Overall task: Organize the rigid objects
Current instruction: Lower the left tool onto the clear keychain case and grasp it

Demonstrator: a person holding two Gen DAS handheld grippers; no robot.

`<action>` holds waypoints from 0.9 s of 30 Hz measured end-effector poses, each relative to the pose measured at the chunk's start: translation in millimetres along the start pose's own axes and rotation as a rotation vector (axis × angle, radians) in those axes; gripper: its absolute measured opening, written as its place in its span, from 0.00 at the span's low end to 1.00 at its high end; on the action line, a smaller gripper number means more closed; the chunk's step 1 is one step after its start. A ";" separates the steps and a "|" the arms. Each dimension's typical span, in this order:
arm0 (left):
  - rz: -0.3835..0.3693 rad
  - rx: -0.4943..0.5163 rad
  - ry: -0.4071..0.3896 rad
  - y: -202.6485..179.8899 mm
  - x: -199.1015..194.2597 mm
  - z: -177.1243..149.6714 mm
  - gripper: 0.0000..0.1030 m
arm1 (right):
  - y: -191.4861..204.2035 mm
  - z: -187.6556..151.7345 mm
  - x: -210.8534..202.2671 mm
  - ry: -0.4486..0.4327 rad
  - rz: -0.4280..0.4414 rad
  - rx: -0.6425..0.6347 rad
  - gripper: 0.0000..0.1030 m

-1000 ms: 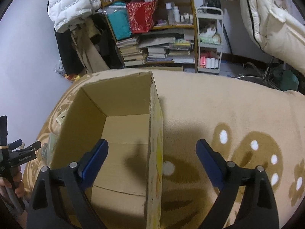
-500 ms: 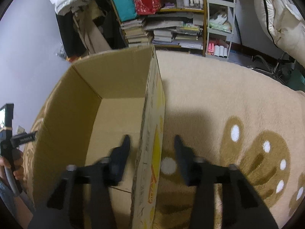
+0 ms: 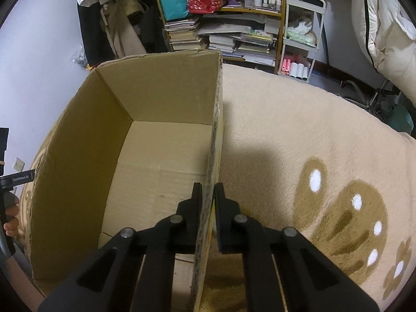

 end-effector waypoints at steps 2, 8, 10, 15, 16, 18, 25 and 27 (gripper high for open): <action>-0.015 -0.009 0.009 0.9 0.4 -2.7 1.00 | -0.4 -1.3 0.1 -0.001 0.001 0.005 0.09; 0.016 0.012 0.106 6.1 16.2 -17.8 1.00 | -2.5 -1.0 0.7 -0.002 -0.001 0.003 0.09; 0.037 0.010 0.066 8.0 14.6 -13.2 1.00 | -2.4 -1.1 0.8 -0.001 -0.001 0.004 0.09; 0.040 -0.001 0.011 9.1 13.6 -1.7 0.98 | -3.3 -1.5 0.7 -0.002 -0.001 0.004 0.09; 0.017 -0.025 0.008 10.3 14.4 -1.3 0.94 | -3.4 -1.4 0.7 -0.002 -0.001 0.005 0.09; -0.052 -0.056 0.039 7.9 22.8 -4.1 0.65 | -3.3 -1.6 0.7 -0.002 -0.001 0.004 0.09; -0.019 0.020 -0.004 -6.8 14.6 0.1 0.54 | -5.0 -1.4 -1.0 -0.005 -0.016 0.004 0.09; -0.001 0.038 -0.005 -13.1 11.9 -0.1 0.54 | -5.8 -1.0 -1.5 -0.006 -0.018 0.005 0.09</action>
Point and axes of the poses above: each gripper's, at about its wrist camera, not at the fingertips, and x roughly the way its jaws point, y to its left, z to its top, the point moved 10 cm from there along x, roughly the way its jaws point, and after that the axes turned 14 degrees about -z, right-handed, at the moved point
